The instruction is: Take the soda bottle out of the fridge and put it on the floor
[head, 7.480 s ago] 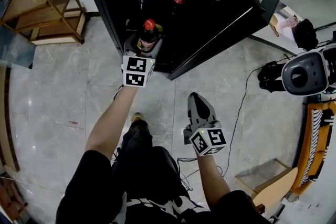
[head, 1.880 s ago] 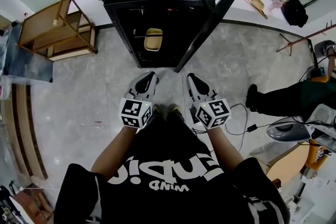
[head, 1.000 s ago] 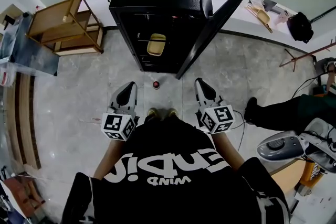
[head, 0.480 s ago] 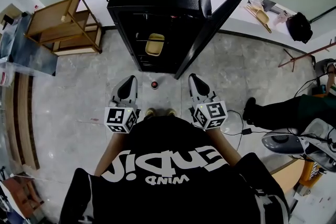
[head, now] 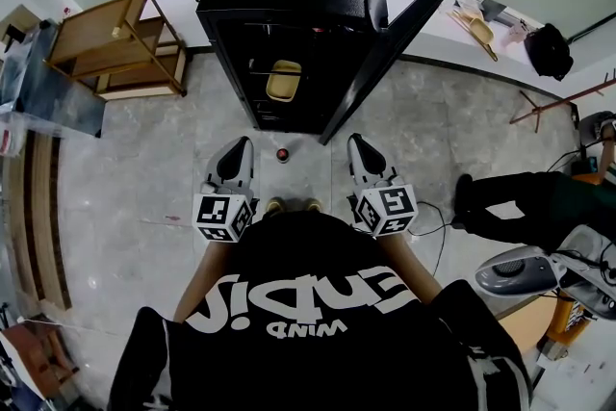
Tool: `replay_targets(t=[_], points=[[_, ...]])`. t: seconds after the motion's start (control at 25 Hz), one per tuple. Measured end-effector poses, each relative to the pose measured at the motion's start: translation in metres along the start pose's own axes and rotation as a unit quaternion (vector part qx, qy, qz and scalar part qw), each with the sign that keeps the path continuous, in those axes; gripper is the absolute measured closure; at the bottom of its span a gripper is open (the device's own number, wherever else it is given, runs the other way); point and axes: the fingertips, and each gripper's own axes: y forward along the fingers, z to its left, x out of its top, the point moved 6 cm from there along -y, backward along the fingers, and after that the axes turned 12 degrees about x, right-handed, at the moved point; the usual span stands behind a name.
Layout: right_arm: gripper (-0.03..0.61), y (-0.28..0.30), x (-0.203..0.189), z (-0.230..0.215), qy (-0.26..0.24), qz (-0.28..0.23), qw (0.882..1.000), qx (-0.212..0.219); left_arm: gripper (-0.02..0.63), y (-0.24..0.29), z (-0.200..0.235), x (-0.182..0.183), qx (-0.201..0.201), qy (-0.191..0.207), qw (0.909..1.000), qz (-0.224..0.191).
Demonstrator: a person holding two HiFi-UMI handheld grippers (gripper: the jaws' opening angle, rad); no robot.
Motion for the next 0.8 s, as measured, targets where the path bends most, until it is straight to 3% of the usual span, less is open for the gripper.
replay_targets(t=[0.8], points=[[0.554, -0.0095, -0.0034, -0.0044, 0.008, -0.004, 1.0, -0.008, 0.606, -0.0023, -0.007, -0.0016, -0.003, 0.004, 1.0, 0.006]])
